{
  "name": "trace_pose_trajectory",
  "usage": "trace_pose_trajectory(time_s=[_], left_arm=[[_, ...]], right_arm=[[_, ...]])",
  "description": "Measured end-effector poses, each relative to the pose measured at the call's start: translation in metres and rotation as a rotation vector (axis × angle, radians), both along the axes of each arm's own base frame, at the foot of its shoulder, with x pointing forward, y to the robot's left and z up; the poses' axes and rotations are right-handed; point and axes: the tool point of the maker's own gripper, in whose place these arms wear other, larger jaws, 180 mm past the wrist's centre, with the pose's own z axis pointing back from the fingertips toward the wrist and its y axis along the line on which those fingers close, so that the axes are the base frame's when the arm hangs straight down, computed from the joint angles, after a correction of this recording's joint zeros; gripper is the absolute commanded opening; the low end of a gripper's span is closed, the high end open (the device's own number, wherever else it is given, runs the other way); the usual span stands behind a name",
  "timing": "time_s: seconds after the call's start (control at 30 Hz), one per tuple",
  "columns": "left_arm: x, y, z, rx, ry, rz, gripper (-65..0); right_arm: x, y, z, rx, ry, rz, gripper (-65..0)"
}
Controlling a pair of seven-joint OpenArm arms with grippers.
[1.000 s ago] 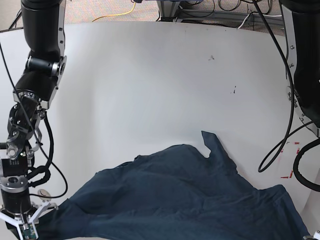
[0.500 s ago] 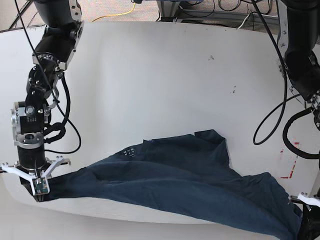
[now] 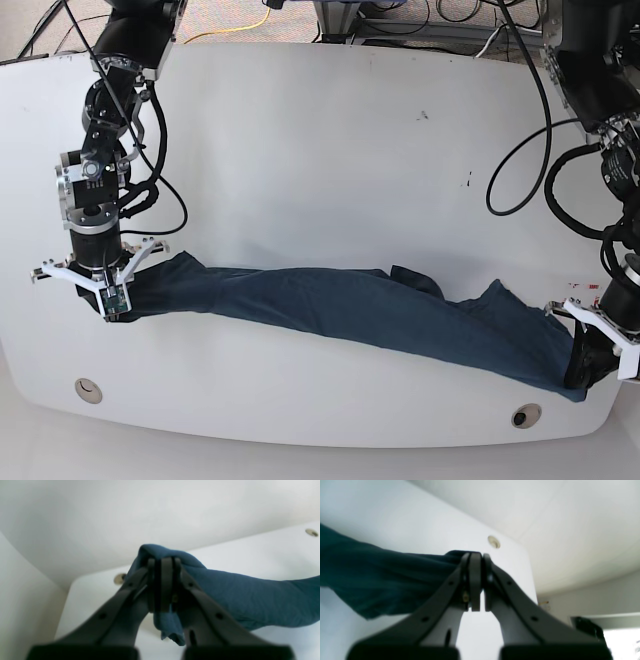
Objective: Layout the t-shirt on the table in an organized manner, then fold the t-shirt properly
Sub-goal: 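Drag the stretched shirt across the table with both grippers, then lay it flat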
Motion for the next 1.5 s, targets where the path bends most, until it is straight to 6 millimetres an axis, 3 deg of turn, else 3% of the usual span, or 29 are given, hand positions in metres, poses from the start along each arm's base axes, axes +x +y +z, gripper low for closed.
trace_pose_trajectory(time_s=[0.43,0.7,0.93,1.17,1.5], left_arm=[[-0.06,0.036,-0.107,-0.065,0.292,0.091,-64.6],[-0.104,0.055,-0.155,-0.06,0.44,0.155,-64.7],[-0.143,0.063,-0.181,-0.059,0.532,0.153,-64.7],[-0.171,0.063,-0.2,-0.022,0.607,0.12,-64.6],[-0.201,0.069,-0.213,0.025,0.677,0.099,-64.6]], right_arm=[[-0.048,0.014,-0.075,0.065,0.193,-0.013,-65.0],[-0.077,0.019,-0.107,0.089,0.289,-0.021,-65.0],[-0.11,0.024,-0.137,0.111,0.392,-0.032,-65.0],[-0.13,0.033,-0.153,0.14,0.438,-0.027,-65.0],[-0.159,0.029,-0.17,0.129,0.519,-0.047,-64.8]])
